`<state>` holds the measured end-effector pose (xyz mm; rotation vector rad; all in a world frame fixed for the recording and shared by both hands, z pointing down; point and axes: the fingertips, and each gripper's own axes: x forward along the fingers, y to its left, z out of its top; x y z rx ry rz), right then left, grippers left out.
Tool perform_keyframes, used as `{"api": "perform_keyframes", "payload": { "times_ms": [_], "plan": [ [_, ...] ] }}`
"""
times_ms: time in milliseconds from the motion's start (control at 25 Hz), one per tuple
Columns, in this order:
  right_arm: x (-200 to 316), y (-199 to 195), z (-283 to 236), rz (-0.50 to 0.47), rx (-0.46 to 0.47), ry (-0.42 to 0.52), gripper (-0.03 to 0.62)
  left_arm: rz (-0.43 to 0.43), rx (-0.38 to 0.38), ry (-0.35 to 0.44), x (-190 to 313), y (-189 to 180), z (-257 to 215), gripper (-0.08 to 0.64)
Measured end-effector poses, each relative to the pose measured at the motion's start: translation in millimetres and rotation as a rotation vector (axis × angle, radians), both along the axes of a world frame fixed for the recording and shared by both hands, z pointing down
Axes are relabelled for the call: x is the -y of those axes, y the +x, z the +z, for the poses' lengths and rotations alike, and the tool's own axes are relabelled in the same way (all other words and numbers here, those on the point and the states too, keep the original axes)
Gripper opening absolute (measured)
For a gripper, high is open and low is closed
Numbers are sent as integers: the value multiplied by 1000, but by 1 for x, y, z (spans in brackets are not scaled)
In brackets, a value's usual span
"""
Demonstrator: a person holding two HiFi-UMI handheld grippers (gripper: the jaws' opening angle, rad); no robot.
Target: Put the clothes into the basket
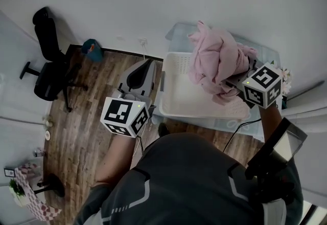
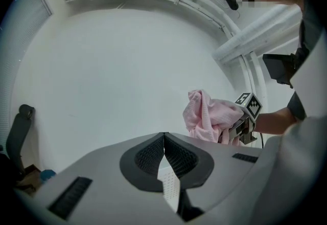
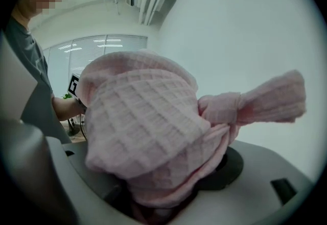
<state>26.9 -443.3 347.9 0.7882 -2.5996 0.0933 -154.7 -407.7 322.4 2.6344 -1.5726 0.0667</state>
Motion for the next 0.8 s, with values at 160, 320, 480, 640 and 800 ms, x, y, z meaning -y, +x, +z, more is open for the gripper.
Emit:
{"api": "perform_keyframes", "payload": {
  "times_ms": [160,320,480,640,800],
  "plan": [
    [1,7,25,42,-15,-99,385,-2,-7,-3,4,-5,3,11],
    [-1,20,49,117,-78,-174,385,11,-10,-13,4,-6,6,11],
    [-1,35,77,212,-127,-238,385,33,-15,-16,3,0,8,11],
    [0,43,97,265,-155,-301,385,50,-20,-22,6,3,9,11],
    [1,45,118,283,-183,-362,385,64,-23,-30,8,7,11,11]
  ]
}}
